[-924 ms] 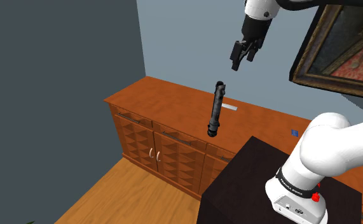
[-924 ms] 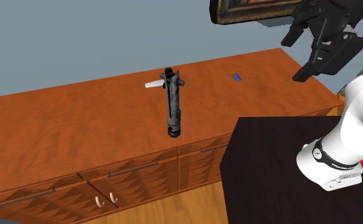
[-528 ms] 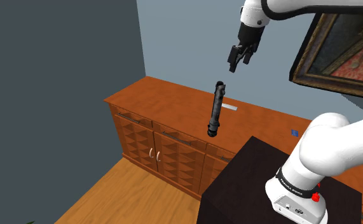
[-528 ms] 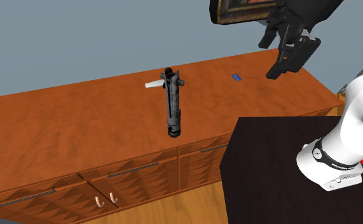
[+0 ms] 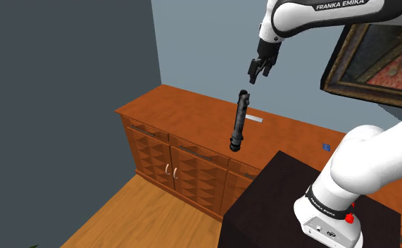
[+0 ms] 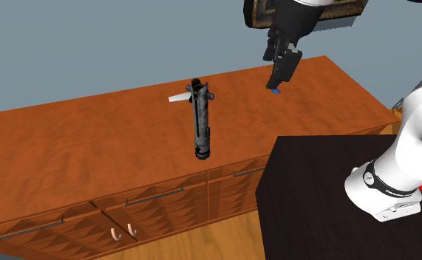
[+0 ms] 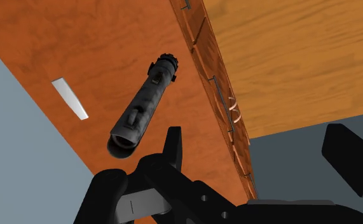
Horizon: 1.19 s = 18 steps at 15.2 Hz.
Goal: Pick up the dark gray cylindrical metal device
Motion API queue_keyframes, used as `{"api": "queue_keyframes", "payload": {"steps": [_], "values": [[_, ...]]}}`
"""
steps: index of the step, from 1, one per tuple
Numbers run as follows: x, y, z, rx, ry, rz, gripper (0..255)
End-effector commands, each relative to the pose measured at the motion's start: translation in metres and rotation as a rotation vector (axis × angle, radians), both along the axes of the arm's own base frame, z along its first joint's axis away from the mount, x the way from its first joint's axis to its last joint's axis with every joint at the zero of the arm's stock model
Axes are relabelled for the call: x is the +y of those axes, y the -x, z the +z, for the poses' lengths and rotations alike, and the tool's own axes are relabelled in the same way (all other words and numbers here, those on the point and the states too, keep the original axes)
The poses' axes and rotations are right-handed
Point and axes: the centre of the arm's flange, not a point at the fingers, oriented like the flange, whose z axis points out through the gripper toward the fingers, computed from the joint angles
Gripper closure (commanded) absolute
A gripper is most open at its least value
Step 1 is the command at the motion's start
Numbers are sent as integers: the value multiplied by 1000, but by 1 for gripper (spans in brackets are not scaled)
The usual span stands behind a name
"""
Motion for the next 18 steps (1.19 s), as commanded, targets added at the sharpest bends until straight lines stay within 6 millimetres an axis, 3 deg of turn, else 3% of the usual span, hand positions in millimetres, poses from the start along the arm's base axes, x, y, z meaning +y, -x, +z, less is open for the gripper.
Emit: {"api": "queue_keyframes", "payload": {"steps": [1,18], "values": [[-22,-17,-14,3,-7,2,0],[-181,-133,-139,35,-72,18,0]]}}
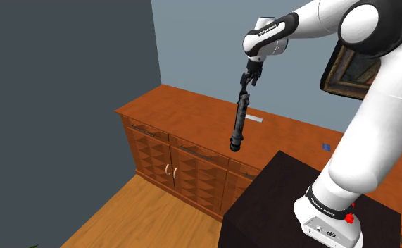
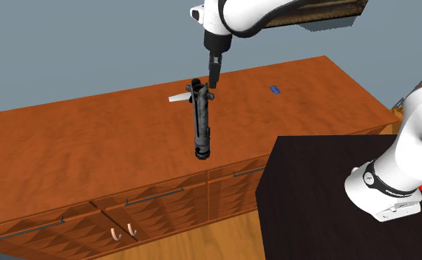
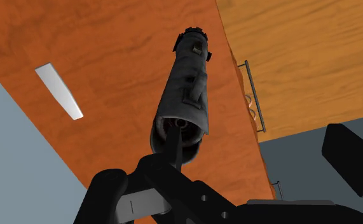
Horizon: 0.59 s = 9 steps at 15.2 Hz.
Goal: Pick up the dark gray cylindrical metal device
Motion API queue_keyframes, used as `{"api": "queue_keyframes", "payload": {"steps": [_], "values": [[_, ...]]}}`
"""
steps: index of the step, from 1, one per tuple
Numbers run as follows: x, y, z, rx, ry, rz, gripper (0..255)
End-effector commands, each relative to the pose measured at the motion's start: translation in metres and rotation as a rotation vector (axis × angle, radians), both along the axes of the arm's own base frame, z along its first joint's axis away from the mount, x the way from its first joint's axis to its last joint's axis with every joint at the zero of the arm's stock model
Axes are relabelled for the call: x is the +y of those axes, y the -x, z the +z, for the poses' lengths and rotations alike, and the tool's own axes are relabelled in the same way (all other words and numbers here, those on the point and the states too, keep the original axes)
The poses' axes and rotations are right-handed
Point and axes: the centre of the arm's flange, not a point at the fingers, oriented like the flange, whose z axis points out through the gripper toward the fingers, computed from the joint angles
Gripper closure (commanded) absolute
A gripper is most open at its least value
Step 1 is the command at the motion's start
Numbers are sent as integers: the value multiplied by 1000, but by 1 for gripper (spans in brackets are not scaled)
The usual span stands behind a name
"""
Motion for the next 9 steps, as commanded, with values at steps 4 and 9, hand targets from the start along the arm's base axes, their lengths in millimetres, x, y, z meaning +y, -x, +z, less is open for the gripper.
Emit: {"api": "queue_keyframes", "payload": {"steps": [4,9], "values": [[-44,-33,-39,9,-20,5,0],[-62,-46,-66,13,-27,7,0]]}}
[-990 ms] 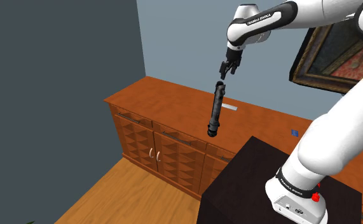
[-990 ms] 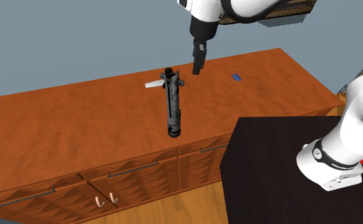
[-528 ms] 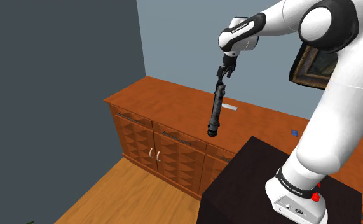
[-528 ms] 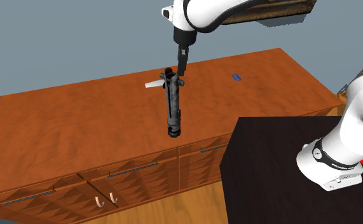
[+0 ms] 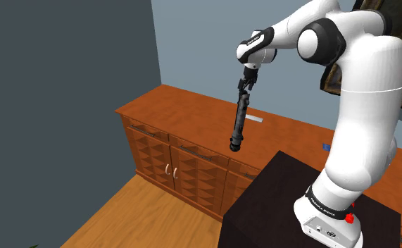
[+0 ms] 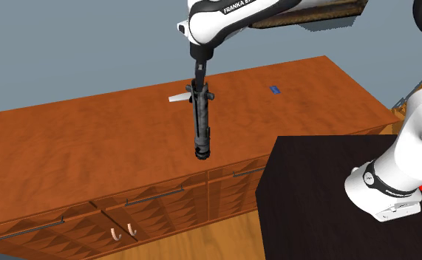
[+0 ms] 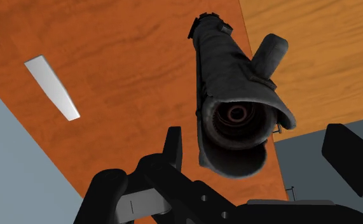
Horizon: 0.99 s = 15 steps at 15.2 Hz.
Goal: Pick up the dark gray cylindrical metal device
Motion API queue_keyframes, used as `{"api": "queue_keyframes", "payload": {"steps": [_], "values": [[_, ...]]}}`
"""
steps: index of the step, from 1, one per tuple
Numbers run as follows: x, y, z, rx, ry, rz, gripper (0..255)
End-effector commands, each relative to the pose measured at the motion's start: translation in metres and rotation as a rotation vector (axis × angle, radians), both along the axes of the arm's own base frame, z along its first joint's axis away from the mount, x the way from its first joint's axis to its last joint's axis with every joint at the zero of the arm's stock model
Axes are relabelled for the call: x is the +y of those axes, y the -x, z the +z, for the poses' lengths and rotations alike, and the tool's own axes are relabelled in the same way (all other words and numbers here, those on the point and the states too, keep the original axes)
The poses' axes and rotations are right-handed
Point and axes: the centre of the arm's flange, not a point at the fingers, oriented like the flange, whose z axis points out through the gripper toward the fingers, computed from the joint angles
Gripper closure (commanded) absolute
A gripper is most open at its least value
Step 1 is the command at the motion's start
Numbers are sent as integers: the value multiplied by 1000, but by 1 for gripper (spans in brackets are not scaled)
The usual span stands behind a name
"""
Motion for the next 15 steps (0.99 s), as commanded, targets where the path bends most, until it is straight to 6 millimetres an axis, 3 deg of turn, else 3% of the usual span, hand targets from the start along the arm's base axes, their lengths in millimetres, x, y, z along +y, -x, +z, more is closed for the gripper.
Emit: {"api": "queue_keyframes", "payload": {"steps": [1,5,7,8,15], "values": [[-1,0,-9,0,-1,0,0],[-1,0,-34,0,-1,0,0],[-1,0,-33,0,-1,0,0],[-2,-1,-34,0,-1,1,255],[-2,-1,-33,0,-1,1,255]]}}
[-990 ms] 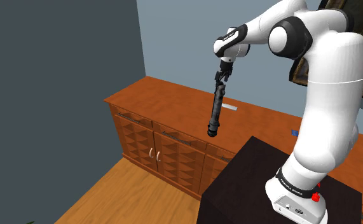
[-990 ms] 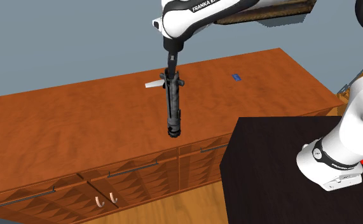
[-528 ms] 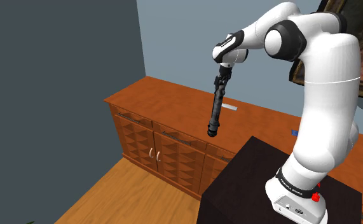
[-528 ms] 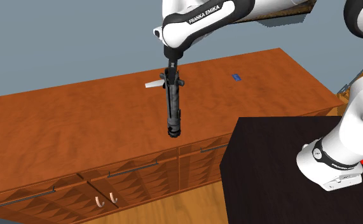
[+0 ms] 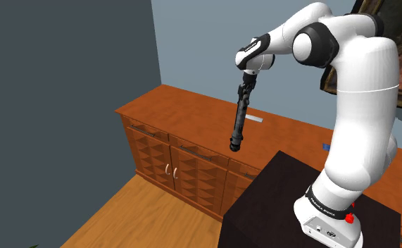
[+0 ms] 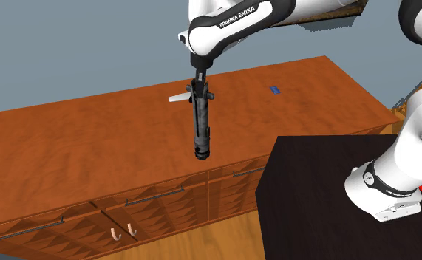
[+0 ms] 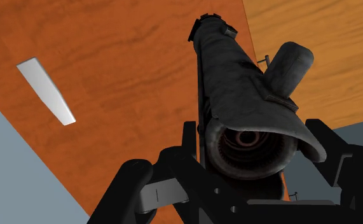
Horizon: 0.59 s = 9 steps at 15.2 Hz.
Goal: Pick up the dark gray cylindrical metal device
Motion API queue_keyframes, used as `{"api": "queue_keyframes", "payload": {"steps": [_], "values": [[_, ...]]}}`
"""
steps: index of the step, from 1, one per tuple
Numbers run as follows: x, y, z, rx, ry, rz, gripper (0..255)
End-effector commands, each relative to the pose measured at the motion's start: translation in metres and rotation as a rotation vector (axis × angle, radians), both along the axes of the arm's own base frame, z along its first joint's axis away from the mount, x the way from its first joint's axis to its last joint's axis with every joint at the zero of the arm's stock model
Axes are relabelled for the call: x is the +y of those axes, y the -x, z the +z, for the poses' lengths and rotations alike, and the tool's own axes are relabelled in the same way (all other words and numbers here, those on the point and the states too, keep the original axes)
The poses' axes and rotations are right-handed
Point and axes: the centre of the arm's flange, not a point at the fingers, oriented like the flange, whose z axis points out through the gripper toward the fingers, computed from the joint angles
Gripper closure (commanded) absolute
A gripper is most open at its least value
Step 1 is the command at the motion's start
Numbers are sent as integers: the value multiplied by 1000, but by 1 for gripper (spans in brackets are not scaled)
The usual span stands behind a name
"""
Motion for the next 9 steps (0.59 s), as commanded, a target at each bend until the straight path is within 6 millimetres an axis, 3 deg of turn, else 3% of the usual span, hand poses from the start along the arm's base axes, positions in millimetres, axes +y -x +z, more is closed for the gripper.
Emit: {"api": "queue_keyframes", "payload": {"steps": [1,9], "values": [[0,0,-1,1,0,0,255],[1,1,36,1,0,0,255]]}}
